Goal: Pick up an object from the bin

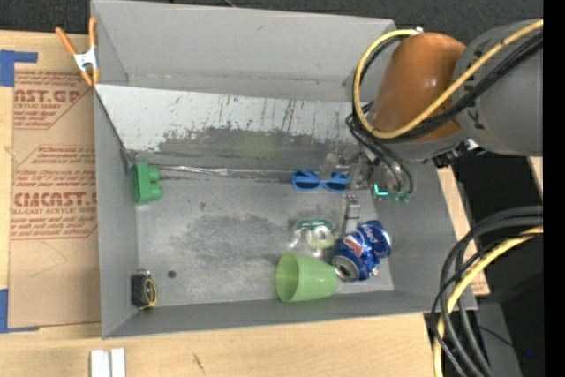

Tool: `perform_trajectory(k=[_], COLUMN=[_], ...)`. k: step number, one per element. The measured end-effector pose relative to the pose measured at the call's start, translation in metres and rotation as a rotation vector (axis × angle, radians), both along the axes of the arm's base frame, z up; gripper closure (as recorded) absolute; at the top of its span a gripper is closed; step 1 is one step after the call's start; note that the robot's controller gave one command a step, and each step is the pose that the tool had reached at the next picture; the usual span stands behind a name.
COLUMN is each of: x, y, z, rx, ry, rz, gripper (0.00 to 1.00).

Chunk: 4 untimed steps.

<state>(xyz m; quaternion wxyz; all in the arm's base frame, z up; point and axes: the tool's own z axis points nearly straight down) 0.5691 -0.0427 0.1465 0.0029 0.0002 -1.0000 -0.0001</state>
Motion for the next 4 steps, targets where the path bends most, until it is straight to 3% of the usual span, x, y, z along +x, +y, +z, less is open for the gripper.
perform_trajectory(k=[1,2,3,4], x=[-0.006,-0.073,-0.035,-0.055], y=[-0.026,-0.018,0.023,0.042], z=[-0.081,-0.078,-0.077,-0.077], rx=[0.000,0.001,0.003,0.000], ry=[0.002,0.001,-0.010,-0.004], rz=[-0.009,-0.027,-0.011,0.053], gripper=[0.00,0.00,0.00,0.00])
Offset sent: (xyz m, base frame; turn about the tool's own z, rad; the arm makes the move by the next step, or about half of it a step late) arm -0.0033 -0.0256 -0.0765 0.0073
